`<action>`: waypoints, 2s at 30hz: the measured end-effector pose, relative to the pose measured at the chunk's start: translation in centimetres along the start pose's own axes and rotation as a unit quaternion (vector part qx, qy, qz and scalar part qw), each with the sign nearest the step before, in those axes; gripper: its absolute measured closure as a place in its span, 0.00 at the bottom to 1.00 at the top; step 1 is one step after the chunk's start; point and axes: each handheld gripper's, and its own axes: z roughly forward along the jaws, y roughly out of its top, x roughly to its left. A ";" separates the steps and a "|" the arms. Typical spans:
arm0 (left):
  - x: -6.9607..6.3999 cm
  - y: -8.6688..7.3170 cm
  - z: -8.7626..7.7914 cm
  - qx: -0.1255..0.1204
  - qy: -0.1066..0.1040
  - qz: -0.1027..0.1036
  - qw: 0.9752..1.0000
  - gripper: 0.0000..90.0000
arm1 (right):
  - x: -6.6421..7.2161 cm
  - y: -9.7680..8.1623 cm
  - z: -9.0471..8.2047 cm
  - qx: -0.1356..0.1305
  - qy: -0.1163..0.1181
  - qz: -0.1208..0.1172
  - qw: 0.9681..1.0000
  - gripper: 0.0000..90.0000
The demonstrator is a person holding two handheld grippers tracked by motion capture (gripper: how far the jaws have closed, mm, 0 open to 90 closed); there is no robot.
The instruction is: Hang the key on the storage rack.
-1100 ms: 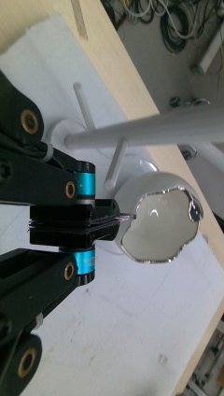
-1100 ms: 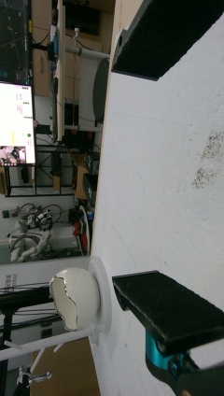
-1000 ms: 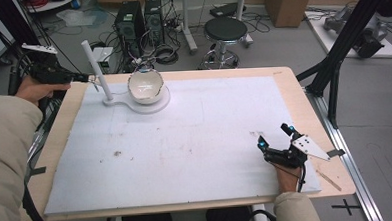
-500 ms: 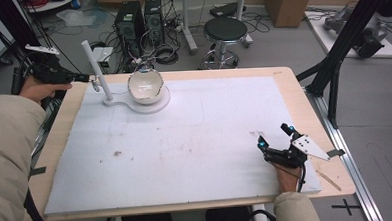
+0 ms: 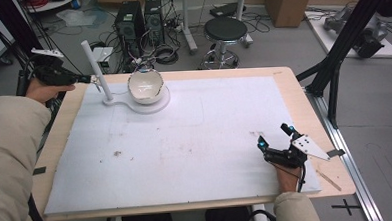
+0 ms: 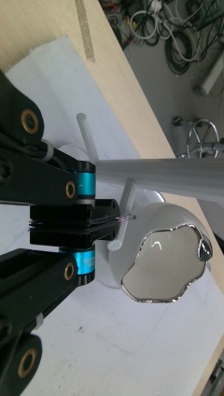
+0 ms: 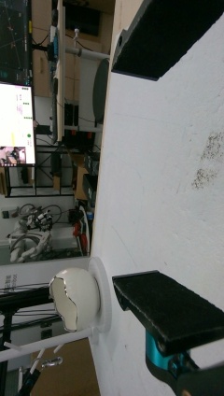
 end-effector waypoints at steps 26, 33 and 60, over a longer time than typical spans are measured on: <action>-3.6 -2.9 -4.3 -0.096 0.065 0.008 0.993 0.15 | 0.1 0.0 0.0 0.001 0.003 -0.004 1.000 0.01; -9.9 -4.8 -6.5 -0.164 0.040 0.059 0.984 0.02 | 0.1 0.0 0.0 -0.001 0.001 -0.005 1.000 0.01; -19.5 -18.3 0.4 -0.270 0.054 0.064 0.959 0.02 | 0.0 0.0 0.1 0.004 0.007 -0.009 1.000 0.01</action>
